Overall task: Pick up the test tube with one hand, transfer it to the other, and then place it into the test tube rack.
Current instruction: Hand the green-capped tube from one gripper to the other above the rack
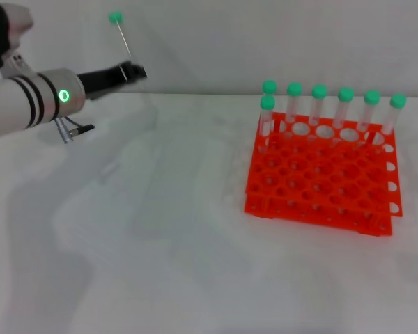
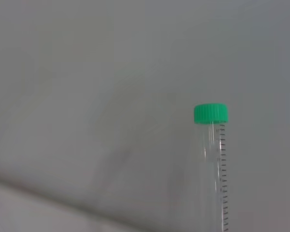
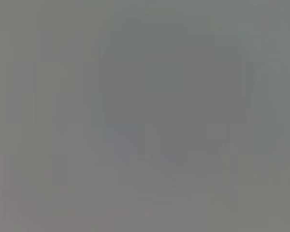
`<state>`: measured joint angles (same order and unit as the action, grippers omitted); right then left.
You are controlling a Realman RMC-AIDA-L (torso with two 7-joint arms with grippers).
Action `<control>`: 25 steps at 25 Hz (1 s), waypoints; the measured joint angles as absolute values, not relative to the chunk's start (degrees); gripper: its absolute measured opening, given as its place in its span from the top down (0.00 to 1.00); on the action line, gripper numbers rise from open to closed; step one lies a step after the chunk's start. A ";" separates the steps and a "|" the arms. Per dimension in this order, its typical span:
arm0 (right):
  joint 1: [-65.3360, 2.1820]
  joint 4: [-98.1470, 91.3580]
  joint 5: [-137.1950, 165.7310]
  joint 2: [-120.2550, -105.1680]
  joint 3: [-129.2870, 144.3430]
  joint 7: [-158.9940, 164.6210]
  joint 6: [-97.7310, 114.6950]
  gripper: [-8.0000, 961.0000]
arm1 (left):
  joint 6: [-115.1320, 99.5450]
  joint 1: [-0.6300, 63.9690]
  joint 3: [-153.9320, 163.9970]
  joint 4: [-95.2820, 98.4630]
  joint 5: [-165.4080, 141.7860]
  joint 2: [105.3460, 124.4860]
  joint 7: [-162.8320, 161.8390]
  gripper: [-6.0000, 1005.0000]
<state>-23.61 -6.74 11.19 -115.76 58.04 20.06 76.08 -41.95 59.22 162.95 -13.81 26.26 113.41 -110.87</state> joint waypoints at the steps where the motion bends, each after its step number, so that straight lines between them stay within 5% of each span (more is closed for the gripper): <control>1: -23.67 -6.73 11.07 -115.74 58.15 22.14 75.40 0.09 | -42.02 58.29 162.95 -14.33 32.34 114.52 -104.01 0.81; 7: -23.14 -7.64 13.43 -114.66 62.86 35.96 73.37 0.09 | -49.17 52.50 163.04 -10.96 56.19 119.03 -67.18 0.81; 11: -21.38 -10.40 16.29 -113.30 67.64 43.45 75.12 0.09 | -55.72 49.01 162.89 -1.52 61.90 119.23 -44.84 0.81; 12: -19.67 -14.18 19.96 -111.63 70.96 49.37 76.40 0.09 | -56.72 48.46 162.87 0.21 62.27 119.30 -40.50 0.81; 18: -19.04 -20.73 34.84 -107.61 73.21 60.66 84.05 0.10 | -60.74 45.56 162.86 11.63 62.15 119.69 -23.17 0.81; 25: -23.82 -24.84 48.31 -107.11 73.19 64.16 85.74 0.10 | -60.95 45.22 162.90 18.57 53.89 120.23 -19.32 0.81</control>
<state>-23.82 -24.84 48.31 -107.11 73.19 64.16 85.74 -60.95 45.22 162.90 18.57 53.89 120.23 -19.32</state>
